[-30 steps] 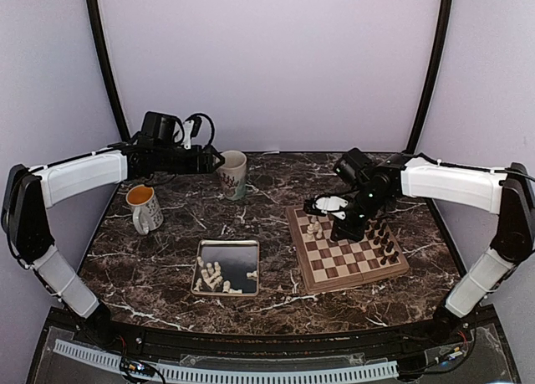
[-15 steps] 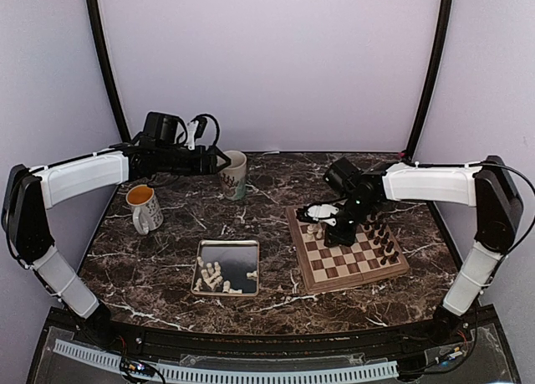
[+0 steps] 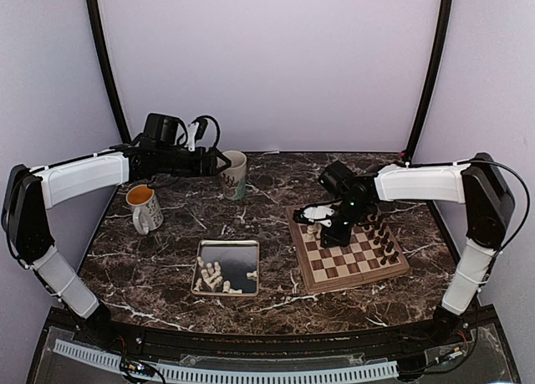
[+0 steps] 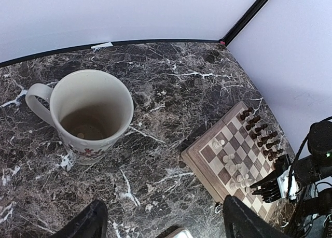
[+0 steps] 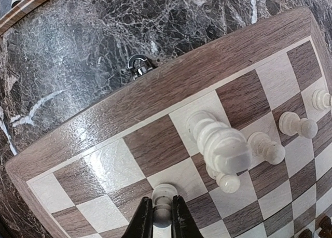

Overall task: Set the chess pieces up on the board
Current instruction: Place the pawn at e2, then pick up the pawn from the storage box.

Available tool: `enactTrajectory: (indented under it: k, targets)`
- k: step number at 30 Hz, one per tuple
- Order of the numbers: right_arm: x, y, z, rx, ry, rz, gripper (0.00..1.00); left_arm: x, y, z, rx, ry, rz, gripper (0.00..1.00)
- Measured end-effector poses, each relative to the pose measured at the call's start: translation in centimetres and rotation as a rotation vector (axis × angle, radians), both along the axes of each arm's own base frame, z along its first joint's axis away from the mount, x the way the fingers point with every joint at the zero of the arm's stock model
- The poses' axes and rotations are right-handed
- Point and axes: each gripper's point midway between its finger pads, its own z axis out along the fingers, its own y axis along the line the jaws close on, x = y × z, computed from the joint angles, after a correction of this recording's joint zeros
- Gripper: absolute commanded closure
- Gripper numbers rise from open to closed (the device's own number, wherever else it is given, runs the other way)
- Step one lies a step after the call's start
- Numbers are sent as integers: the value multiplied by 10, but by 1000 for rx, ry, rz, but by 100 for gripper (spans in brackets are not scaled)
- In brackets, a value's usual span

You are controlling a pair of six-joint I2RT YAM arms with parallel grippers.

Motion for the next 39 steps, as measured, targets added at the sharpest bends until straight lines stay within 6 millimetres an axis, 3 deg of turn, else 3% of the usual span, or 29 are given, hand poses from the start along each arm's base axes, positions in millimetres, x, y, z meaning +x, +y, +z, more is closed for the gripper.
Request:
enactTrajectory:
  k: [19, 23, 26, 31, 35, 39]
  targets:
    - [4, 3, -2, 4, -7, -9, 74, -1, -2, 1, -8, 2, -13, 21]
    - [4, 2, -1, 5, -7, -13, 73, -2, -2, 1, -8, 2, -14, 27]
    - [4, 1, 6, 10, -17, -22, 71, -2, -2, 1, -3, -3, -17, 31]
    - [2, -8, 37, 66, -76, -43, 69, -3, 1, -7, 57, -1, 1, 33]
    - [-2, -27, 59, 137, -121, -88, 69, -18, -14, -9, 154, -6, -32, 37]
    - [8, -51, 56, 192, -116, -182, 69, -57, -49, -16, 212, -2, -162, 41]
